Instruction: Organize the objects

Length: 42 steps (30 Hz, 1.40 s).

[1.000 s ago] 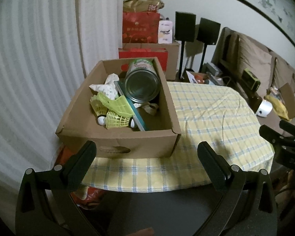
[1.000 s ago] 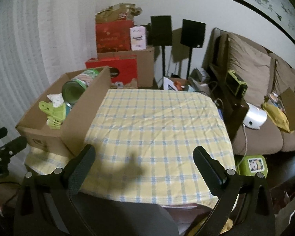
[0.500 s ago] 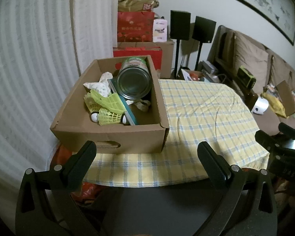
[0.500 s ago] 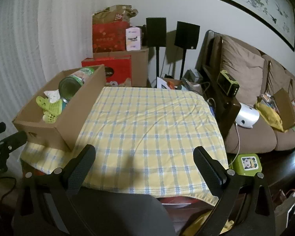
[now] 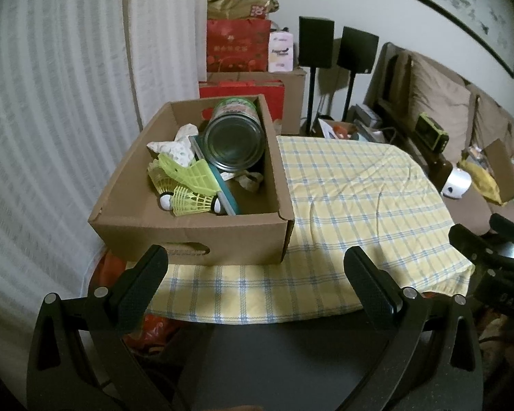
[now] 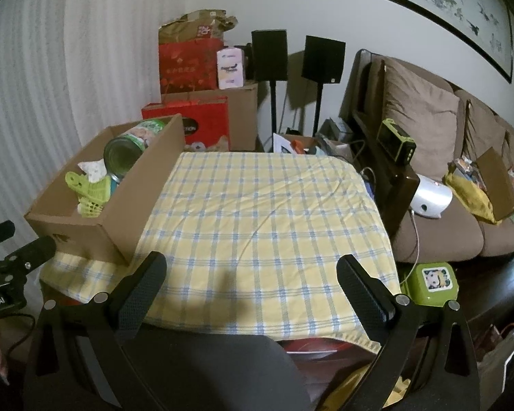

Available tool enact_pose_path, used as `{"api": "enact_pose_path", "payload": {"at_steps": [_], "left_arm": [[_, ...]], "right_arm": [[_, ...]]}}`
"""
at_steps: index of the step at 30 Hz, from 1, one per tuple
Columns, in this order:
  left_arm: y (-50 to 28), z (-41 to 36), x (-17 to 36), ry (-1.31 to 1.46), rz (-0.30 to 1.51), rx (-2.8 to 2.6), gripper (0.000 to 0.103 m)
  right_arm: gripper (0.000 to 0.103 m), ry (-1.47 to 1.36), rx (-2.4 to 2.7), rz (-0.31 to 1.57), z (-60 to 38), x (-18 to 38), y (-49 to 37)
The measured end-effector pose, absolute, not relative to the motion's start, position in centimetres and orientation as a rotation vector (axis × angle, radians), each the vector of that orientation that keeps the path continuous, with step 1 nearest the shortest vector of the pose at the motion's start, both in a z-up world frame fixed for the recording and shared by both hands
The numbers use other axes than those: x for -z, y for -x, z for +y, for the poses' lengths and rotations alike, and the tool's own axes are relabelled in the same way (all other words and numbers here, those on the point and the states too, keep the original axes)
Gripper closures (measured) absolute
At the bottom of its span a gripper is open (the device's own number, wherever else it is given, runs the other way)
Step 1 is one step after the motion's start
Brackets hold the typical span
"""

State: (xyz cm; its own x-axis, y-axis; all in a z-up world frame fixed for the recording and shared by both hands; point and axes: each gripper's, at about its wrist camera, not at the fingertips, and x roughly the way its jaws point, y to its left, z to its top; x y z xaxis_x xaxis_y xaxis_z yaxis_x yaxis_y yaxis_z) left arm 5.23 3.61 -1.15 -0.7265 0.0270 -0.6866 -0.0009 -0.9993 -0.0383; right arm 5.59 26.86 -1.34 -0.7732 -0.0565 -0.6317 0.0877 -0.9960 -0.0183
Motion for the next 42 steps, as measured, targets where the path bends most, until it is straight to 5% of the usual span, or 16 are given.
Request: {"api": "enact_pose_path", "payload": {"at_steps": [42], "left_arm": [[-5.36, 4.13, 1.27, 1.152, -0.053, -2.902, 0.000]], "right_arm": [[0.002, -1.018, 2.895, 0.077, 27.00, 0.93, -5.78]]}}
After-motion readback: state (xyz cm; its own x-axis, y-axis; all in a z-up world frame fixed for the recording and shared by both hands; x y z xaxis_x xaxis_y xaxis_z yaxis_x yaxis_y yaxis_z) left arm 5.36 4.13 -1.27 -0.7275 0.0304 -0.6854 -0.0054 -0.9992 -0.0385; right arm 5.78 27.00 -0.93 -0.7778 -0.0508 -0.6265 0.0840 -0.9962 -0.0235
